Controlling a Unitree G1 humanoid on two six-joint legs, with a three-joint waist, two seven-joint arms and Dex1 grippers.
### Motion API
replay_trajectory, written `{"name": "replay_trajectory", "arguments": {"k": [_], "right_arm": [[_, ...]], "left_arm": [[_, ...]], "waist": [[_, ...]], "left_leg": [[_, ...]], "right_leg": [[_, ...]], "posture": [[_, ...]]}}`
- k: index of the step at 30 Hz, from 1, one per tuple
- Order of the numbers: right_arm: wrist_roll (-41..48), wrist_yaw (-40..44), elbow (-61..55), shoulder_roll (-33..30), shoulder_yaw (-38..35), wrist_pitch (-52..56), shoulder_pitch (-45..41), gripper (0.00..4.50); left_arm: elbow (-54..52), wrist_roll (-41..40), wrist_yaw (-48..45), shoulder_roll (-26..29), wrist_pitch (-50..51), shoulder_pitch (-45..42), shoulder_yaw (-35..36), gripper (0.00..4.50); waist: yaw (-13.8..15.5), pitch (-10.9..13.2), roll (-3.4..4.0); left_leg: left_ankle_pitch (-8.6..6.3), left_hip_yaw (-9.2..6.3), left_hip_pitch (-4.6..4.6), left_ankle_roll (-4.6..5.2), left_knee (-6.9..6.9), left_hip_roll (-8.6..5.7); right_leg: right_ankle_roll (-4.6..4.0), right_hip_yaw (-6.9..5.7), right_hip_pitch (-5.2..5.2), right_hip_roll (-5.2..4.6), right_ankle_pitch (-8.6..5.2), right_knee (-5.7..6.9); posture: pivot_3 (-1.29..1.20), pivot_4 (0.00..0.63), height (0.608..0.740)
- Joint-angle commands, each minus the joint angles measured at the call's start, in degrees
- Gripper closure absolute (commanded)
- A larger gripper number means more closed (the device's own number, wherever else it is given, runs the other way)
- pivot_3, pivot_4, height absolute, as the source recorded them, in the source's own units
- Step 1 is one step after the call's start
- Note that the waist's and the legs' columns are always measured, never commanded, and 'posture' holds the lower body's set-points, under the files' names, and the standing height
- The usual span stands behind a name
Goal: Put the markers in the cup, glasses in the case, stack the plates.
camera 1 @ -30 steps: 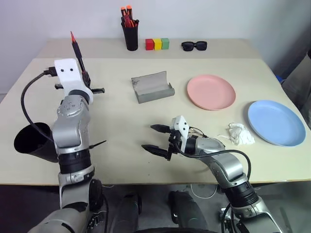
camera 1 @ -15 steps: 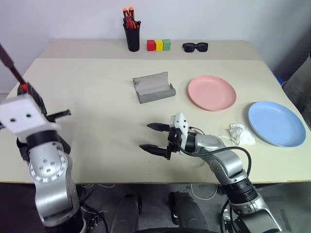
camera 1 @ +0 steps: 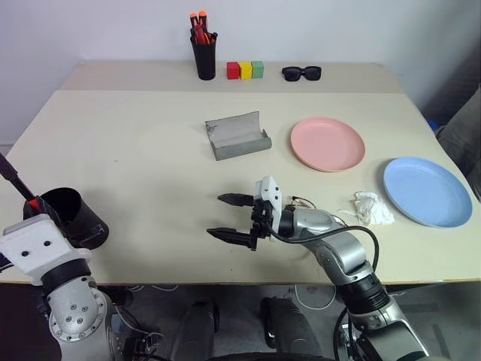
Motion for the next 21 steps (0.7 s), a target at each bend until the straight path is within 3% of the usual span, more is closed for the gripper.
{"name": "replay_trajectory", "arguments": {"k": [1,6,9,15,21], "right_arm": [[0.26,-0.34,-1.29,0.62,-0.04,-0.84,-0.15,0.0],[0.38,-0.63,-1.17,0.84,-0.04,-0.81,-0.11,0.0],[0.49,-0.8,-1.06,1.12,0.07,-0.68,-0.12,0.0],[0.68,-0.79,-1.34,1.06,0.0,-0.36,-0.11,0.0],[0.82,-0.82,-1.56,0.9,-0.09,-0.08,-0.02,0.0]], "left_arm": [[0.86,0.41,0.56,-0.23,-1.46,0.38,0.59,4.45],[1.31,-0.28,0.69,-0.58,-0.84,0.35,0.94,4.45],[1.42,-0.73,0.77,-0.89,-0.77,0.26,0.62,3.37],[1.15,1.08,1.73,-1.21,-0.35,-0.18,-0.43,0.27],[1.52,1.27,2.15,-1.27,0.08,-0.53,-0.78,0.27]], "waist": [[-0.01,0.0,0.0],[-0.03,0.0,0.0],[-0.02,0.0,0.0],[-0.03,-0.01,0.01],[-0.07,-0.01,0.01]], "left_leg": [[0.0,0.0,0.0,0.0,-0.01,0.0],[0.0,0.0,-0.04,0.01,-0.01,0.0],[0.0,0.0,-0.04,0.01,-0.01,0.0],[0.0,0.0,-0.03,0.01,-0.01,0.0],[0.0,0.0,-0.04,0.01,-0.01,0.0]], "right_leg": [[0.0,0.0,-0.01,0.0,0.0,0.0],[0.0,0.0,-0.05,0.0,0.0,0.0],[0.0,0.0,-0.05,0.0,0.0,0.0],[0.0,0.0,-0.04,0.0,0.0,0.01],[0.0,0.0,-0.05,0.01,0.0,0.01]], "posture": [[0.0,0.15,0.74],[0.0,0.15,0.74],[0.0,0.15,0.74],[0.0,0.15,0.74],[0.0,0.15,0.74]]}}
